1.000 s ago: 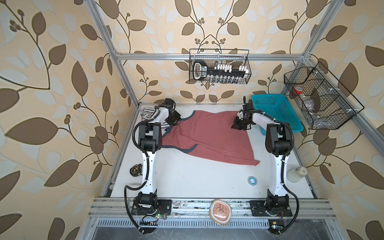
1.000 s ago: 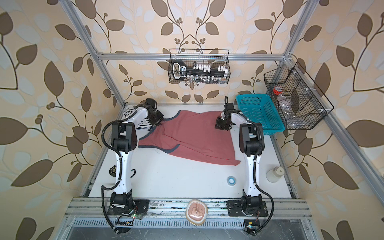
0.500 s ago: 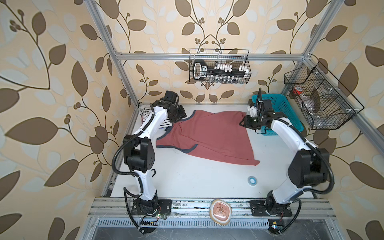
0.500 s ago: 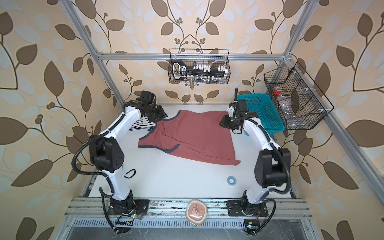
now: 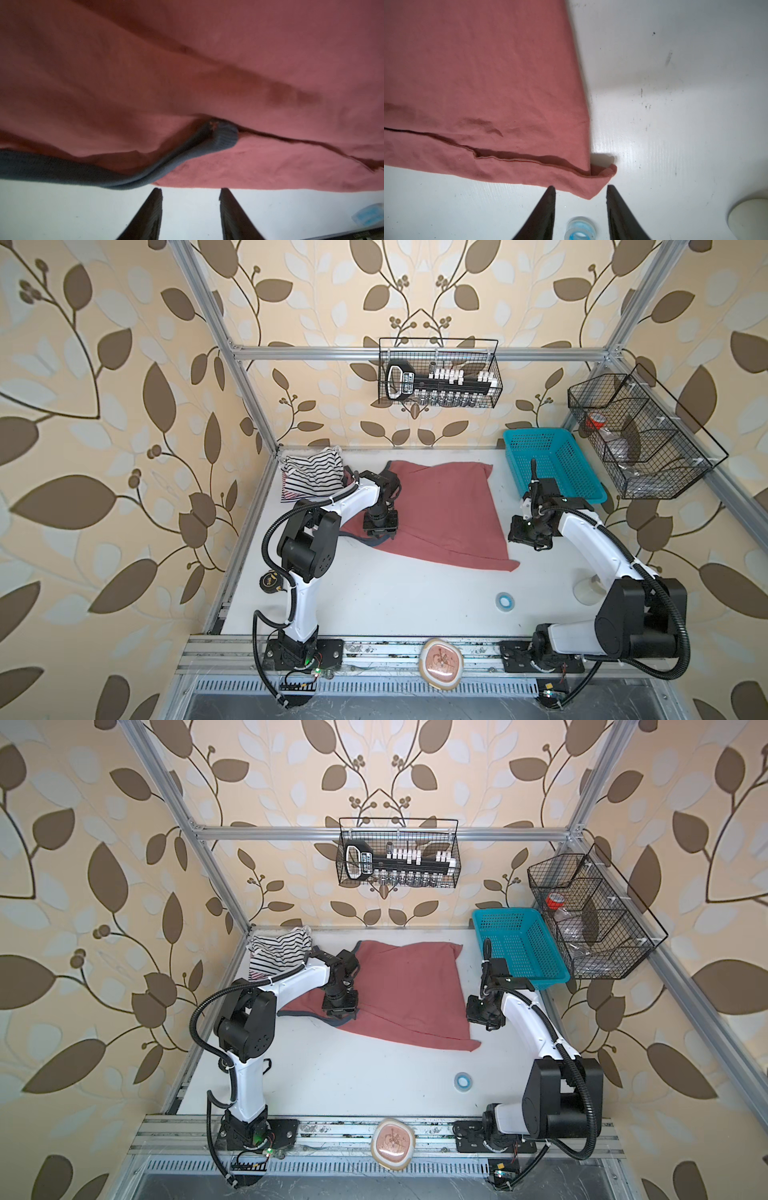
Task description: Fold and stack the tank tops
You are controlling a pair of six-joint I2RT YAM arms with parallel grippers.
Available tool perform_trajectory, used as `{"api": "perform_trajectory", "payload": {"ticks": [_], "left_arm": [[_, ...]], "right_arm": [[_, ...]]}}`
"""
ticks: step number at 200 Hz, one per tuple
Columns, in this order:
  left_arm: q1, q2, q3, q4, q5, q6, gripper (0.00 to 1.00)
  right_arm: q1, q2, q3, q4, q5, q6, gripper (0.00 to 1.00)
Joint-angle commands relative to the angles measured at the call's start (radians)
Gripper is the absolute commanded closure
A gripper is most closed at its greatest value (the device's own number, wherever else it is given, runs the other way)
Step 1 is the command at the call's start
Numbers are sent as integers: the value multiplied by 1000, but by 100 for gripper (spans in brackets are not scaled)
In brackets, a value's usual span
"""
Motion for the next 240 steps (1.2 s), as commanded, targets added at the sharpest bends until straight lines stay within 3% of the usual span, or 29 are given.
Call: {"api": "perform_trajectory", "payload": {"ticks": [1,76,164,240], "left_arm": [[-5,21,58,-38,-68,-4,52],[-5,46,89,10,-52,-45,51],[-19,121,120,42,3,-53,53],[-19,136,133,25,1,-42,74]], "right_arm": [[-2,-11,-16,-18,39,0,56],[-30,27,-30,11,11,-3,49],[-79,131,-46,53,-20,-3,49],[-80,200,-64,45,-57,-18,47]]}}
